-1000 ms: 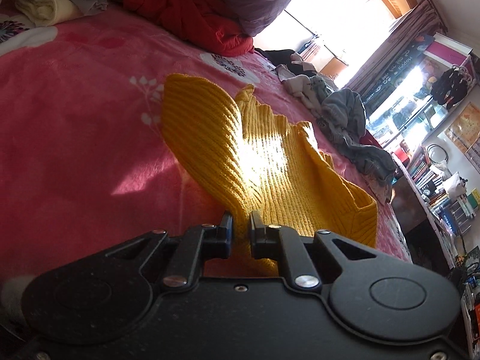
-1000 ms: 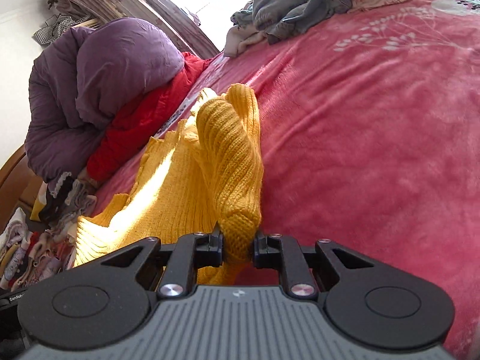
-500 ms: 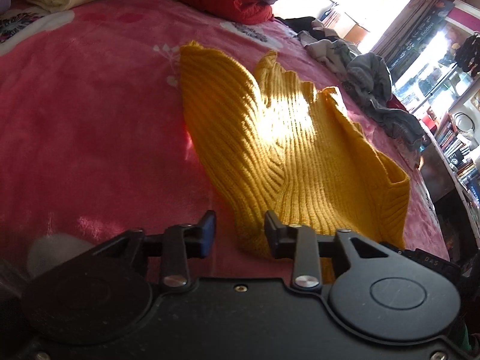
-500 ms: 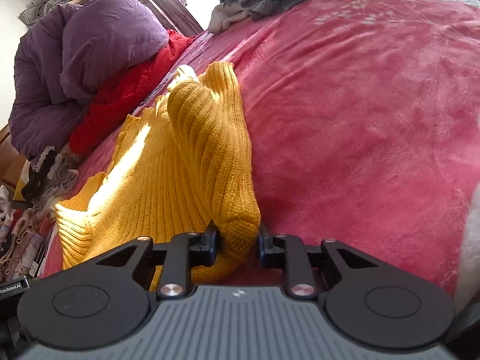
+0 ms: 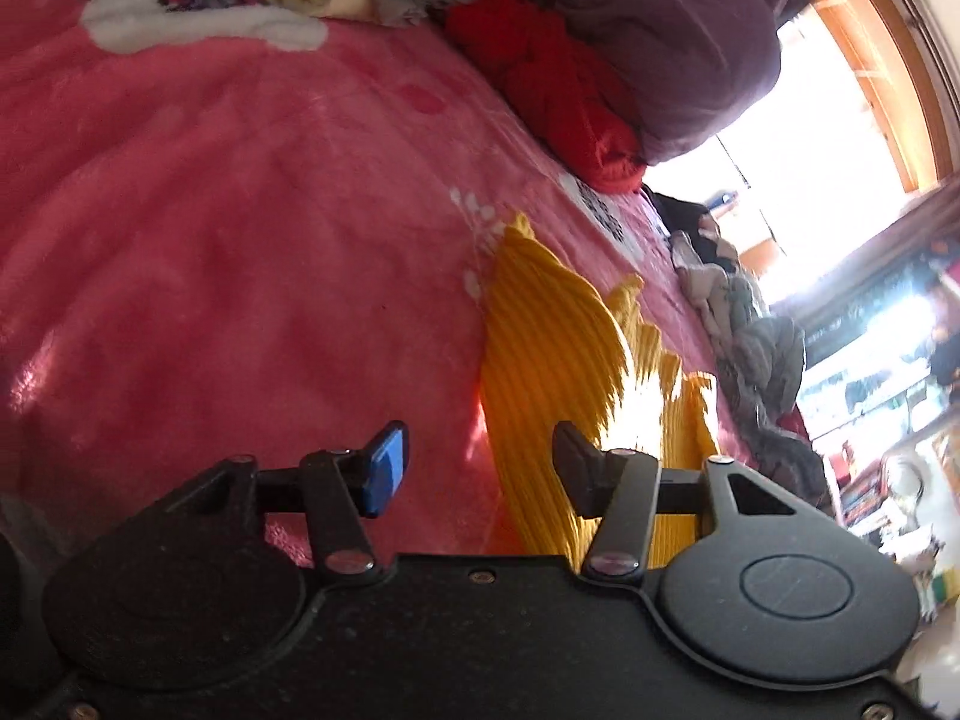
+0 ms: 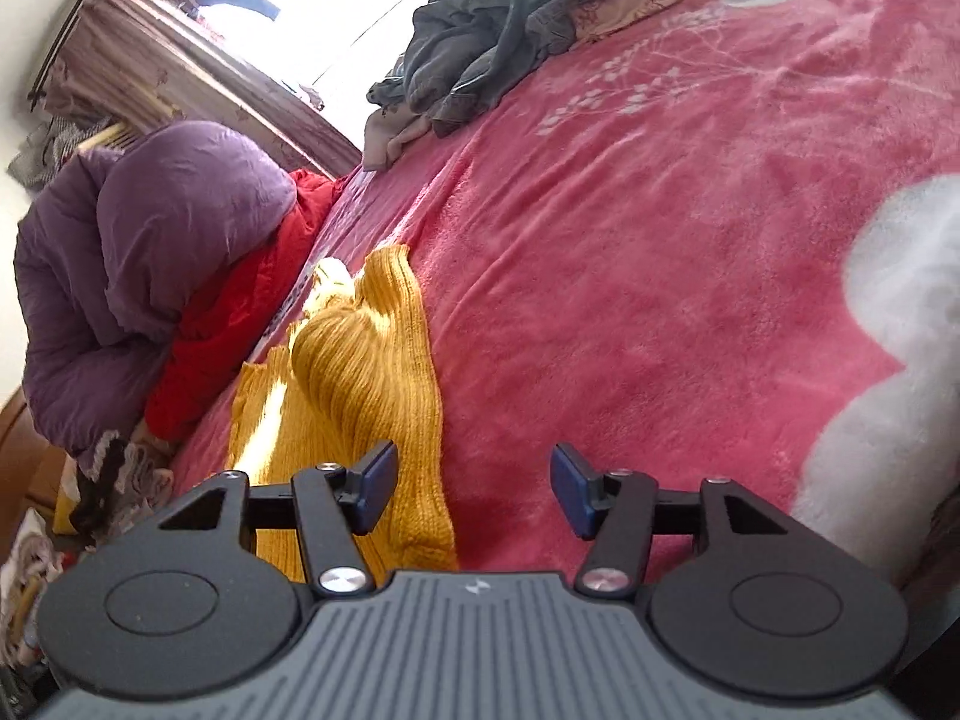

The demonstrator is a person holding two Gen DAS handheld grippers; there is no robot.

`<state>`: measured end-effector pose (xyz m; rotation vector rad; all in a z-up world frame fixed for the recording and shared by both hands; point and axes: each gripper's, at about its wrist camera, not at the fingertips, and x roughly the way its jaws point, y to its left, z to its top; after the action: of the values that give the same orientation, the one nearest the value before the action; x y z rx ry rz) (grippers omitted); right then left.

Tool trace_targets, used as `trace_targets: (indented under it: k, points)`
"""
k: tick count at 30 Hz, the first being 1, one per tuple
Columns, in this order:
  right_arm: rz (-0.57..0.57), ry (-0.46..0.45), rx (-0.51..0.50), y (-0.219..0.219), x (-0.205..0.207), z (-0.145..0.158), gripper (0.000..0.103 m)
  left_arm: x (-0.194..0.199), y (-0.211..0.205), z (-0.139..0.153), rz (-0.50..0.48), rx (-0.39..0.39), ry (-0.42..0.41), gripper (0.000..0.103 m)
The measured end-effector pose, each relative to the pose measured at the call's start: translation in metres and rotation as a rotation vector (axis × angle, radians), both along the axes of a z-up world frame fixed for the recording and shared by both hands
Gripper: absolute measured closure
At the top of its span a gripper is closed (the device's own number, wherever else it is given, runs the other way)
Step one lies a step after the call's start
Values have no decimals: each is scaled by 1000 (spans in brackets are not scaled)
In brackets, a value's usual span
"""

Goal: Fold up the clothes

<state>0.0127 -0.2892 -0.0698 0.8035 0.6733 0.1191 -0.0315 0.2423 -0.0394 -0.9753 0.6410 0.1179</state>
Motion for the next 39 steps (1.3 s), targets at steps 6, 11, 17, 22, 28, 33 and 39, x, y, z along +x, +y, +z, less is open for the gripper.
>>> trace_targets:
  k: [6,11,17,22,28,33,39]
  points:
    - [-3,-4,77,-13,14,-10,46,32,17,-14,67,-82,4,54]
    - [10,-7,90,-12,25,-15,45,66,11,-18,48,-78,-5,56]
    - [39,-19,66,-7,33,-18,42,104,-2,-22,18,-68,-19,62]
    - [65,-32,48,-6,38,-20,40,125,-22,-20,-61,38,-10,62]
    - [80,-43,44,-4,44,-22,34,139,-36,-19,-133,171,-3,62]
    - [101,-59,-11,8,49,-18,20,144,-51,-13,-186,322,-8,86]
    - [110,-70,-73,20,50,-13,12,133,-59,6,-133,500,-60,89]
